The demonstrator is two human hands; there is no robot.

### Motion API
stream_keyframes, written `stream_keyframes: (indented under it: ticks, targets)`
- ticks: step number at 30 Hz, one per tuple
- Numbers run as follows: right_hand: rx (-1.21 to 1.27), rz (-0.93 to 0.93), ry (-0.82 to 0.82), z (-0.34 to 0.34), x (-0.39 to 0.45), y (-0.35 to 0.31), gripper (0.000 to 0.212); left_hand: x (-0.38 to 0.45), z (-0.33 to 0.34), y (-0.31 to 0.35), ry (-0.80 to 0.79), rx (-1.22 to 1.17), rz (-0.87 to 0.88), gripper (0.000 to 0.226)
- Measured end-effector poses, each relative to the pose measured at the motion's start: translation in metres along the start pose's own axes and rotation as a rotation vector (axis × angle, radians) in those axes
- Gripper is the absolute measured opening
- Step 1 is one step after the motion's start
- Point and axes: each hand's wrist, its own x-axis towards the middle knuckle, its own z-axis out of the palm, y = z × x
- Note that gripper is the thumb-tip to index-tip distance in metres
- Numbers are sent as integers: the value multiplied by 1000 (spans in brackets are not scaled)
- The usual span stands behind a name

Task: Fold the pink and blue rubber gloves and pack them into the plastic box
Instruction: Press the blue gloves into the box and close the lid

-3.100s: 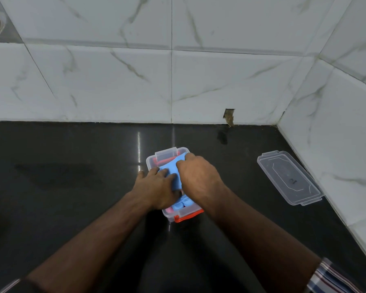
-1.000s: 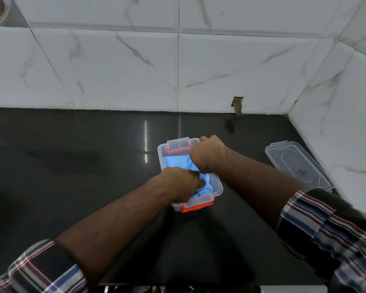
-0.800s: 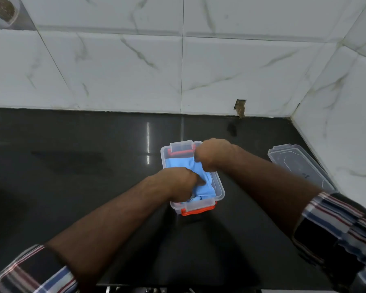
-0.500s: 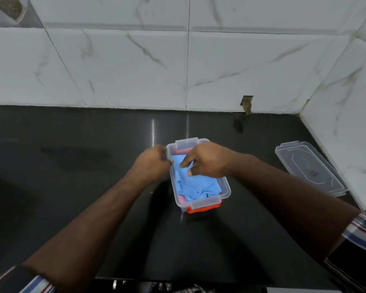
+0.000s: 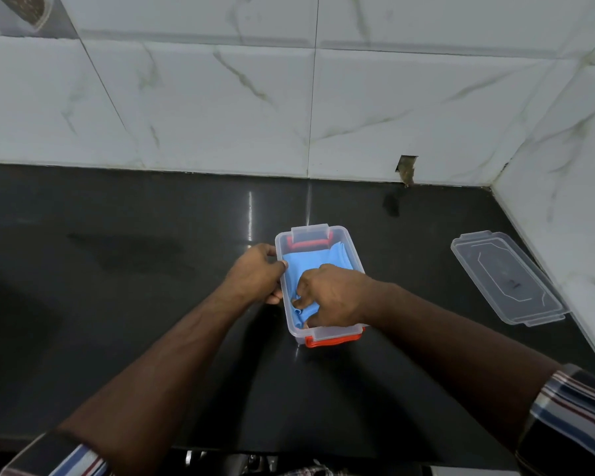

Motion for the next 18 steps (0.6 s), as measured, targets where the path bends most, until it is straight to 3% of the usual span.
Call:
stream_keyframes:
  ticks: [7,11,18]
  targets:
    - [103,28,-27,-26,-6,3,47,4,4,2,23,40,58,24]
    - [-50,101,-150,-30,-17,13,46,5,7,7,24,35,43,24]
    - [105,230,-35,-4,-15,17,40,15,15,19,42,100,90,27]
